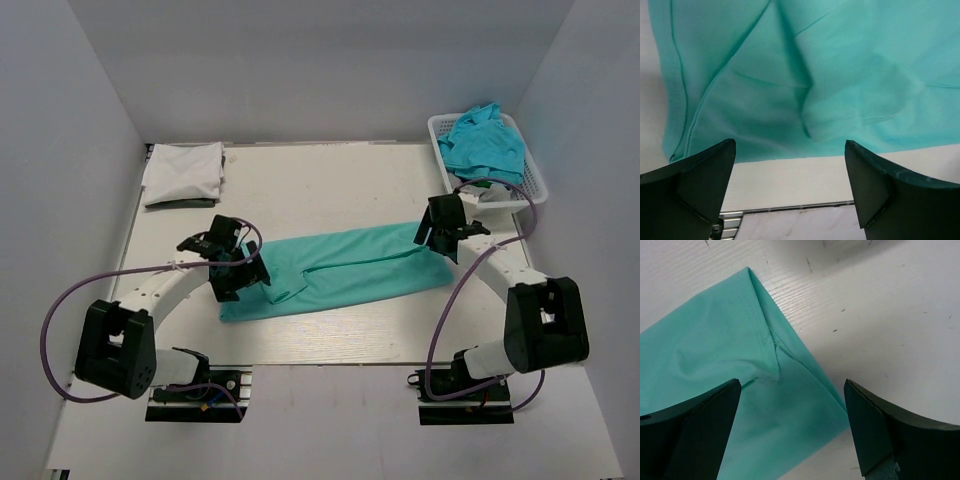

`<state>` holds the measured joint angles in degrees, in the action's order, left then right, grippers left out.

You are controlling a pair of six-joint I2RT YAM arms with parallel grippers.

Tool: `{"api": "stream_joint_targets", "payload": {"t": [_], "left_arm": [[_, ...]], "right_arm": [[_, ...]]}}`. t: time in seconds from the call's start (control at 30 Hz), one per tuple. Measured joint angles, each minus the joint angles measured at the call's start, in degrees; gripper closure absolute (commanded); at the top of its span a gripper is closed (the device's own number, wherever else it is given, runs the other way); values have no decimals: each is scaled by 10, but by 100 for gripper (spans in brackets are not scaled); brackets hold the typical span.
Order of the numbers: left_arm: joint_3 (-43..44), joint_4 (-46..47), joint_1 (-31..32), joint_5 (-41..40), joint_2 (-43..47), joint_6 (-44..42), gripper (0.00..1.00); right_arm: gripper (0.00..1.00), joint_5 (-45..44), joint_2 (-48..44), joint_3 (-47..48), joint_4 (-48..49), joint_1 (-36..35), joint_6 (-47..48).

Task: Fold and stack the t-shirts
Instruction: Fold the other side of the tshirt into a rectangle

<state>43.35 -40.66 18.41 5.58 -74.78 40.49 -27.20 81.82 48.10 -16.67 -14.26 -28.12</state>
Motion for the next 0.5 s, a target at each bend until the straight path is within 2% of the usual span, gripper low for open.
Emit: {"api": "stream_joint_targets", "payload": {"t": [0.13,0.27,0.37,0.5], "left_arm": [[60,-12,0,-4,1,-8,0],[109,28,0,12,-28,-13,0],[143,80,1,47,-104,-15,0],[155,133,4,87,-214,-15,0]], "right_arm": [[10,13,-13,7,-3,-1,11],[10,106,-11,13,40,-7,59],[10,203,12,30,67,-16,79],[10,277,82,56,99,-25,87]]}}
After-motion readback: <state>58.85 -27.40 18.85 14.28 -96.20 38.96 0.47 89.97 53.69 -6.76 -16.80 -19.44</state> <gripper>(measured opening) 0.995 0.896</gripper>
